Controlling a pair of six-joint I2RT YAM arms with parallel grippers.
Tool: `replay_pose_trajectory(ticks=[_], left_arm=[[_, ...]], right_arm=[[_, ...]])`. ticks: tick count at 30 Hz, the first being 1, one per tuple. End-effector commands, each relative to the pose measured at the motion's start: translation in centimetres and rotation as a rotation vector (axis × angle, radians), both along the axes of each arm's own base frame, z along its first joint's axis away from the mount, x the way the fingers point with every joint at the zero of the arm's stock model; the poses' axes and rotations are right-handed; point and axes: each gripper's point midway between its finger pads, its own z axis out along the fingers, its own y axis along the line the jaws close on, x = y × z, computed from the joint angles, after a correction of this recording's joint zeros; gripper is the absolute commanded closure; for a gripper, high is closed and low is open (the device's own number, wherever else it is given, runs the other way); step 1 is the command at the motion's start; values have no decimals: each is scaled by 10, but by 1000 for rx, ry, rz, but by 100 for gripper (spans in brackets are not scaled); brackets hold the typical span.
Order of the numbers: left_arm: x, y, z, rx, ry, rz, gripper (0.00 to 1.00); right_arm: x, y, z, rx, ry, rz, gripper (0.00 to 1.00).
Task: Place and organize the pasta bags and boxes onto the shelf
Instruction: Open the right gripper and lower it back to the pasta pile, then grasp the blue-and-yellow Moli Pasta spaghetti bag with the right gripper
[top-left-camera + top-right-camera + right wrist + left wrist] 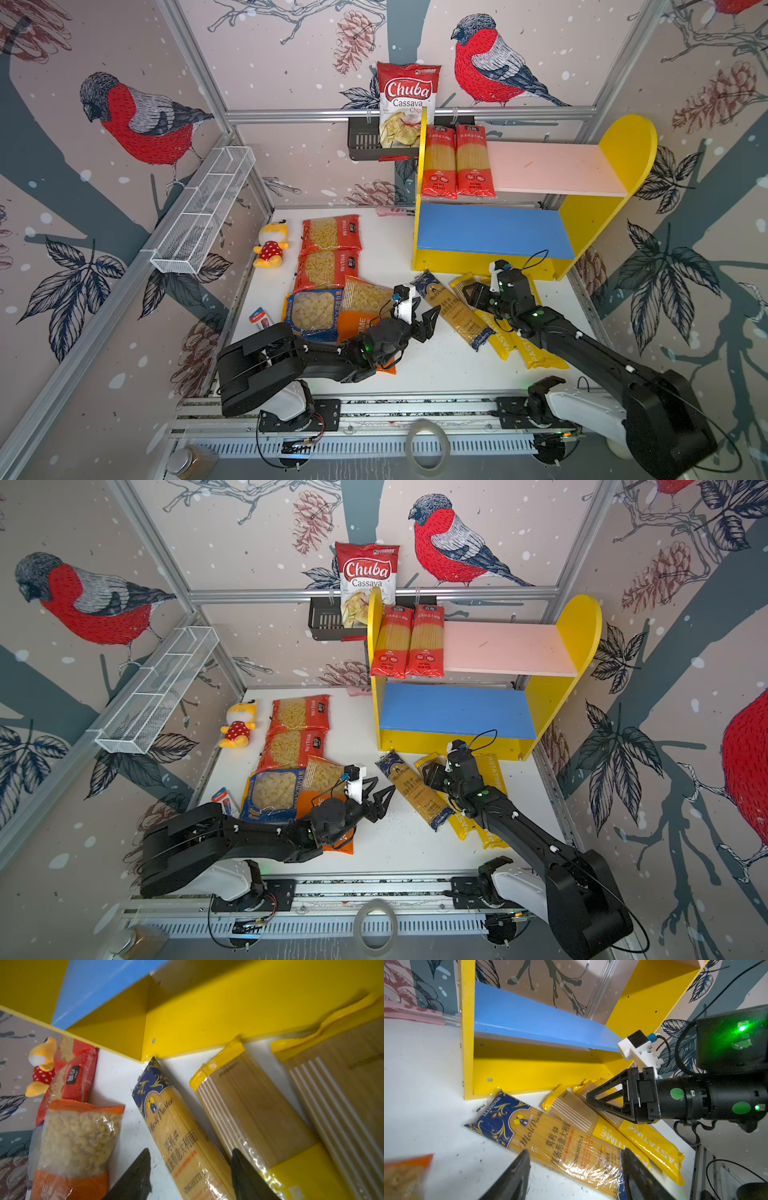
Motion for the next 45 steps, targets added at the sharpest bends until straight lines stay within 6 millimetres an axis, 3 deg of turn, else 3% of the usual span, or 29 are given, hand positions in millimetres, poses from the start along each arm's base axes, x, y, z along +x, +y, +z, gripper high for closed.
replay_pose_trajectory(ticks=[1, 10, 12, 18, 21, 25, 27, 34, 37, 40, 45], left_arm=[[4, 3, 2, -112, 56, 56, 31], [12, 16, -25, -64, 112, 152, 32], [13, 19, -31, -50, 132, 174, 32], [14, 27, -37, -34, 154, 200, 31], [17, 35, -37, -21, 169, 208, 31], [19, 35, -40, -19, 211, 148, 31], [17, 32, -43, -21, 224, 121, 32], [17, 16, -54, -44, 274, 83, 33], [17, 16, -53, -52, 274, 84, 33], [17, 20, -49, -53, 253, 94, 33], [15, 31, -37, -72, 222, 100, 32]], right_arm=[[-12, 5, -13, -24, 41, 20, 38], [-36, -2, -55, -78, 179, -22, 36], [-44, 7, -59, -46, 214, -8, 36], [-68, 61, -48, 73, 270, 120, 36], [-62, 65, -40, 130, 265, 133, 35], [-41, 40, -42, 148, 259, 80, 35], [-34, 37, -43, 132, 251, 83, 35], [-32, 66, -65, 82, 278, 150, 38], [-31, 82, -71, 74, 285, 171, 46], [-28, 91, -72, 99, 271, 176, 61], [-31, 106, -55, 186, 214, 205, 86]])
